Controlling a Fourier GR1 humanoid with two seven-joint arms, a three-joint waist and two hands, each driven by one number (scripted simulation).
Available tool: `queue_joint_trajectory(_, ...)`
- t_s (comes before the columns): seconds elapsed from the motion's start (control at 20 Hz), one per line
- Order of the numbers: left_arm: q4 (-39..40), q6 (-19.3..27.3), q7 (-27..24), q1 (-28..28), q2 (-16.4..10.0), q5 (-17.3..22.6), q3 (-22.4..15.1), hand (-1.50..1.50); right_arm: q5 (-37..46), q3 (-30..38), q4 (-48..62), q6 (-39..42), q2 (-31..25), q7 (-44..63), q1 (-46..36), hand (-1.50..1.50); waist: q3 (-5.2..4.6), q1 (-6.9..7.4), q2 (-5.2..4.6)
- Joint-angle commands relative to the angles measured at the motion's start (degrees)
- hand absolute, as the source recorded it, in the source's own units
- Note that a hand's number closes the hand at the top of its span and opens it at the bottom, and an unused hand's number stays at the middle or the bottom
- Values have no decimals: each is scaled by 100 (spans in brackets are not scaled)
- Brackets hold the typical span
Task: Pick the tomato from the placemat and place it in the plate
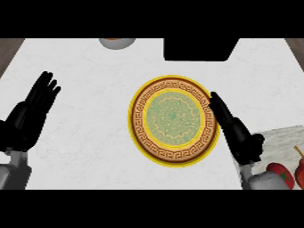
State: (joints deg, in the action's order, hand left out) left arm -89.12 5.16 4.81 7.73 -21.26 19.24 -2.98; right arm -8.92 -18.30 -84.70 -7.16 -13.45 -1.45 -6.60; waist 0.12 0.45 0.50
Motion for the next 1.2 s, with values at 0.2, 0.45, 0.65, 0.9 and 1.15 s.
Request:
queue_joint_trajectory(0.2,388,347,120,-169,-267,-628,81,0,-1798,1572,-242,2746,-1886,-1259,605,150,13,-235,-57)
queue_joint_trajectory(0.45,478,361,247,-373,-38,-566,-96,0,-1051,2648,647,1421,-1812,-2666,856,-150,45,-404,-71)
queue_joint_trajectory(0.65,773,332,98,-182,37,-731,-160,0,-860,2710,1919,3057,-2235,-4599,1439,-150,14,-139,-81)
queue_joint_trajectory(0.9,655,460,381,-36,194,-875,-338,0,647,2372,2719,2830,-2789,-5925,1441,-150,6,-49,-62)
queue_joint_trajectory(1.15,817,192,404,86,119,-787,-134,0,1262,2235,3368,2490,-3091,-6194,1206,-150,-5,-26,-55)
